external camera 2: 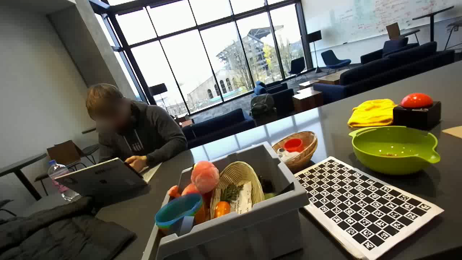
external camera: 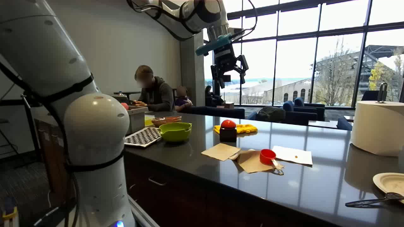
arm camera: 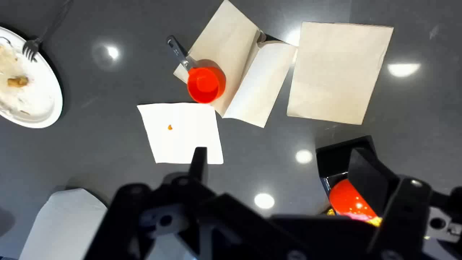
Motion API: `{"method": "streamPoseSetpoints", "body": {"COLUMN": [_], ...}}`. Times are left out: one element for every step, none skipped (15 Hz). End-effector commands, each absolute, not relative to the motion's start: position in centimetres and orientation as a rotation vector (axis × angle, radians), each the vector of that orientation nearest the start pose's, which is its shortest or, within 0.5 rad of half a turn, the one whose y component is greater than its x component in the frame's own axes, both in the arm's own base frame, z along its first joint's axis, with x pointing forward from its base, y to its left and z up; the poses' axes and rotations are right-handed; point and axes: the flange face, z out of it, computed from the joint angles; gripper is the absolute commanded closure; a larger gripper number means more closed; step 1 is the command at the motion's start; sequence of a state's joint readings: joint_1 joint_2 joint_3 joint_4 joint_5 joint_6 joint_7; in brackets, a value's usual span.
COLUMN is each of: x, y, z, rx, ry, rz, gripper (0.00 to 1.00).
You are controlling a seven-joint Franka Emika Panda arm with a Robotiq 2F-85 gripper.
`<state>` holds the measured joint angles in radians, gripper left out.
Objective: Use the left paper towel to clean the surface
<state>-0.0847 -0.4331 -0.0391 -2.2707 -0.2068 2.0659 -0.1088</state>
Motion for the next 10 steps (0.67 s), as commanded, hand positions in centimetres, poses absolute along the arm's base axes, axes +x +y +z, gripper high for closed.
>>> {"method": "streamPoseSetpoints", "body": {"x": [43.99,44.00,43.99,43.99,43.99,44.09,44.16,44.22,44.27,44.30], "y": [-6.74,-6.74,-6.74,-6.74,-6.74,-6.77,-6.77,-6.79,-6.78,-6.70], "z": [55.00,55.02,55.03,55.03,55.02,55.11,55.22,55.41,55.56,55.74], "rx": [-3.322,-3.322,-3.322,-3.322,-3.322,-3.331,-3.325,-3.316,-3.306,-3.295], "ry": [-0.107,-0.107,-0.106,-0.106,-0.106,-0.125,-0.144,-0.167,-0.190,-0.236], "rz": [-0.345,-0.345,-0.346,-0.346,-0.346,-0.358,-0.372,-0.399,-0.425,-0.455], "gripper": [0.00,0.00,0.00,0.00,0.00,0.00,0.00,0.00,0.00,0.00]}}
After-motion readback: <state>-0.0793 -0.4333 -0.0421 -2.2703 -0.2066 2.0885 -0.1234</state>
